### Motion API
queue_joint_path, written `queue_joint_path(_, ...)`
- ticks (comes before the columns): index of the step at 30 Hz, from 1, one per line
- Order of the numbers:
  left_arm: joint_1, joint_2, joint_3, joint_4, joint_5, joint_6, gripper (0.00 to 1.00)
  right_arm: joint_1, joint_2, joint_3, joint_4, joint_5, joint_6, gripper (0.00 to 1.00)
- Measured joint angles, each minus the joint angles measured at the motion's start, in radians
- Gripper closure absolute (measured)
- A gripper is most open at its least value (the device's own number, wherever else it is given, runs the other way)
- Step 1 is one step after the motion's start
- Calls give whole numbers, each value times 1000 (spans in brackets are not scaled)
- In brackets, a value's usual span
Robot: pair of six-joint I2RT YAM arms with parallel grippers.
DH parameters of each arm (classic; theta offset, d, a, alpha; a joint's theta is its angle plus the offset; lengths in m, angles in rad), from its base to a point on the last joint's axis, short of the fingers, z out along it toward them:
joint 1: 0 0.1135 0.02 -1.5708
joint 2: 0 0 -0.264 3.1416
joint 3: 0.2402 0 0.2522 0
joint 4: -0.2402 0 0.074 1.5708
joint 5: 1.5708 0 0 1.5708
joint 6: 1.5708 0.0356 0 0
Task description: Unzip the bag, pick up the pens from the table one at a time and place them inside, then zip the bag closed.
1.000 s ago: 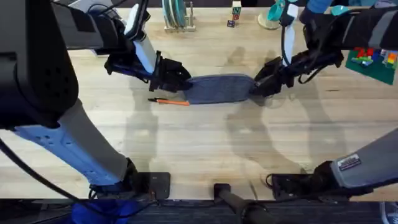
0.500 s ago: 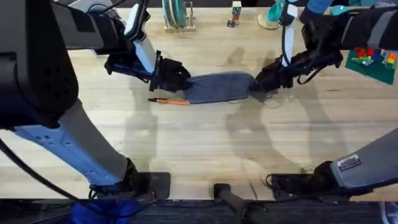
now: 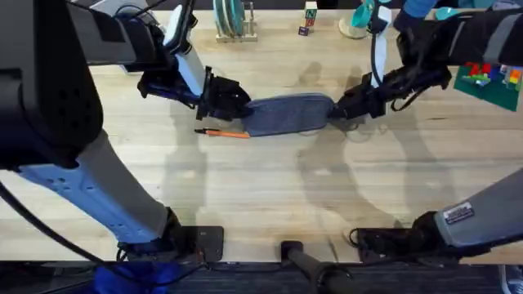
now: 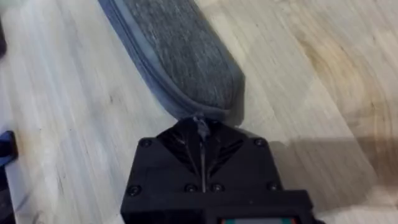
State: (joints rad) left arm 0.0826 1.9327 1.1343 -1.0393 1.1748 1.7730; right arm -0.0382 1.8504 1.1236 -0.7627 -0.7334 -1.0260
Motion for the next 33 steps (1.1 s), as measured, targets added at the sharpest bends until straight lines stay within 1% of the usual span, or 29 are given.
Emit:
queue_joint_path(7, 0, 0, 0, 0, 0, 0, 959, -22, 0, 0, -25, -13, 0, 972)
queue_joint_path(11, -8, 0, 0, 0, 2, 0, 959, -36, 0, 0, -25, -16, 0, 972)
queue_joint_path(16, -10, 0, 0, 0, 2, 0, 959, -39, 0, 1, -36, -16, 0, 972)
queue_joint_path(20, -10, 0, 0, 2, 3, 0, 959, -41, 0, 19, -79, -11, 9, 972)
queue_joint_path(24, -10, 0, 0, 5, 3, 0, 959, -38, 0, 72, -129, 9, 58, 972)
queue_joint_path(30, -10, 0, 0, 3, 2, 0, 959, -26, 0, 209, -277, 39, 100, 971)
queue_joint_path(33, -10, 0, 0, 4, 2, 0, 958, -7, 0, 267, -325, 42, 120, 971)
